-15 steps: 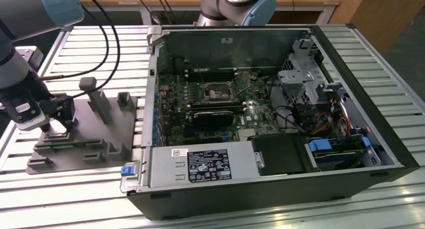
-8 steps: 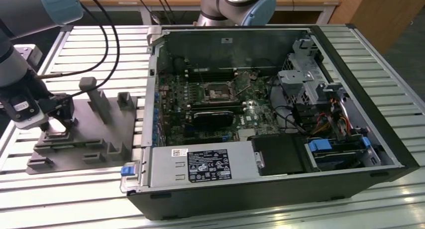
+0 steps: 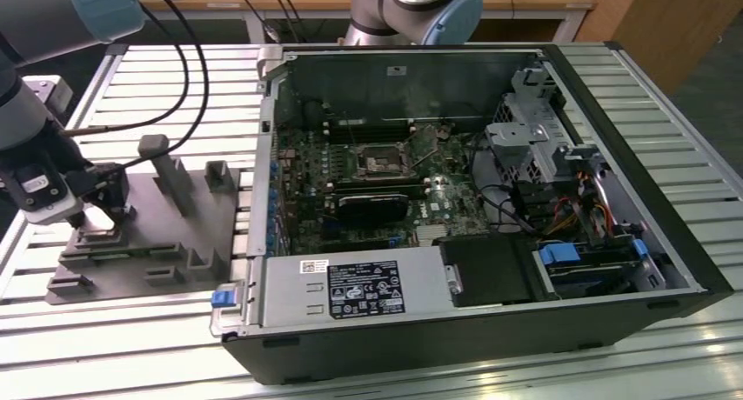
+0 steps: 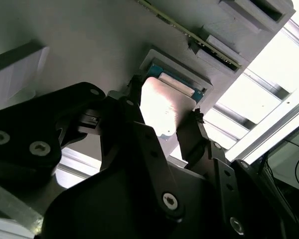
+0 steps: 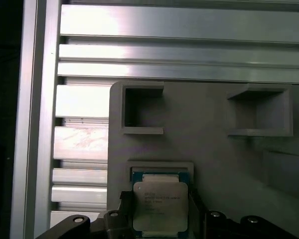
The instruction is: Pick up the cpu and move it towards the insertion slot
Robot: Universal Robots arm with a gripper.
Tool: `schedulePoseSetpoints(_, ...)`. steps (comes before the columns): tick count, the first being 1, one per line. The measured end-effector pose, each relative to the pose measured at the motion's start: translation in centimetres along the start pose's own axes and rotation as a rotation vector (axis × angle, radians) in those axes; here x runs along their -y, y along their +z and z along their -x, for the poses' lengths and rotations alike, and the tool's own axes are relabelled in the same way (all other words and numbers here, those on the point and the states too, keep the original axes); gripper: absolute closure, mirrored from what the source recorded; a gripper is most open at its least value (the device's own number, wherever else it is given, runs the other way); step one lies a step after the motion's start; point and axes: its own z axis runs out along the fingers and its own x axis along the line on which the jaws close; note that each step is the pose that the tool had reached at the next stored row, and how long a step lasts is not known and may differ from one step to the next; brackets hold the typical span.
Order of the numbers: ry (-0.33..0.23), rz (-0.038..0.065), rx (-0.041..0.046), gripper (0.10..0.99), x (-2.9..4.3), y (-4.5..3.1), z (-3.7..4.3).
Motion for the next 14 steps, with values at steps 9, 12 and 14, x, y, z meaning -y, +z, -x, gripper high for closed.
schedulePoseSetpoints(9,0.0,0.001,-0.0002,0.553,-0.01,-0.28,0.0)
schedulePoseSetpoints(12,0.0,0.003,0.0,0.553,-0.02,-0.43,0.0)
schedulePoseSetpoints(14,0.0,0.003,-0.0001,0.553,-0.03,-0.55,0.0)
